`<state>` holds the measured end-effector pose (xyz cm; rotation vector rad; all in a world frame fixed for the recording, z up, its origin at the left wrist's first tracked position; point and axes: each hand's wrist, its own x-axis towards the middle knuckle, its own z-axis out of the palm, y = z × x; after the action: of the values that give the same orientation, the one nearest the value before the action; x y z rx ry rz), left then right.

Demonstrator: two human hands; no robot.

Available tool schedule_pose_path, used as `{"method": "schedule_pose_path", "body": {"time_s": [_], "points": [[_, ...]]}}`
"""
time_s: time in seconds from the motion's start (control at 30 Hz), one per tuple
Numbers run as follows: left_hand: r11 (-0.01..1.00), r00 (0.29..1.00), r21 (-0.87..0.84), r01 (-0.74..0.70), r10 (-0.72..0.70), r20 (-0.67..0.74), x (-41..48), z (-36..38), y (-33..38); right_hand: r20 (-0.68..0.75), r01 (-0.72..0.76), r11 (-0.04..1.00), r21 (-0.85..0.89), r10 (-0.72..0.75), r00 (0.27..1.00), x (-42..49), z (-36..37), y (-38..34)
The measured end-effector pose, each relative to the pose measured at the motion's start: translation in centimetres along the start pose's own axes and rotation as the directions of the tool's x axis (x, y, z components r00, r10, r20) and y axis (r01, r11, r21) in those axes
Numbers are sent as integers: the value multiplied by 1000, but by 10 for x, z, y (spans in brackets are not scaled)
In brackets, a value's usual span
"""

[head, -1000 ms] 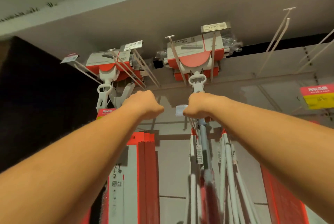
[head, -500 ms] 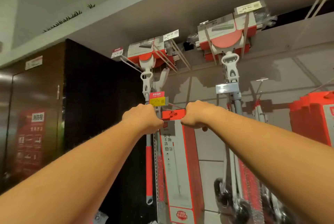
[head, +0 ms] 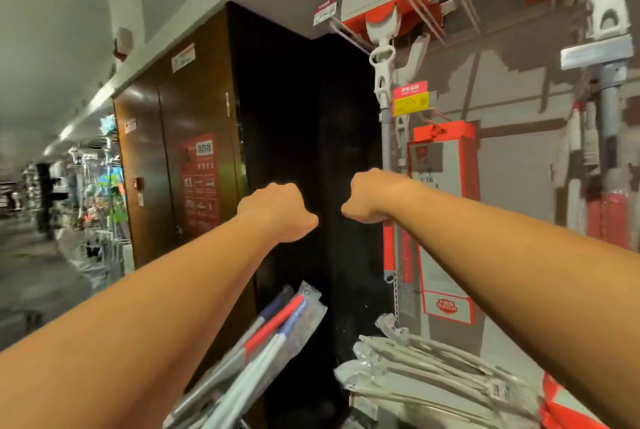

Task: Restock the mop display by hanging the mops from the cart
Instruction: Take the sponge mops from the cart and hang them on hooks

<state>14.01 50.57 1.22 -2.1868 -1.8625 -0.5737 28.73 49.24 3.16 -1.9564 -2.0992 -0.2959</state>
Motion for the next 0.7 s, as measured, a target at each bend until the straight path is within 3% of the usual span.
{"method": "schedule_pose_path", "body": {"time_s": [0.33, 0.7], "points": [[949, 954, 153, 274, -288, 81, -21, 61, -67, 132, 254, 961, 104, -267, 955, 41, 88, -58], [812, 809, 208, 545, -574, 123, -35, 123, -83, 189, 532, 842, 94, -540, 820, 80, 184, -78]]}}
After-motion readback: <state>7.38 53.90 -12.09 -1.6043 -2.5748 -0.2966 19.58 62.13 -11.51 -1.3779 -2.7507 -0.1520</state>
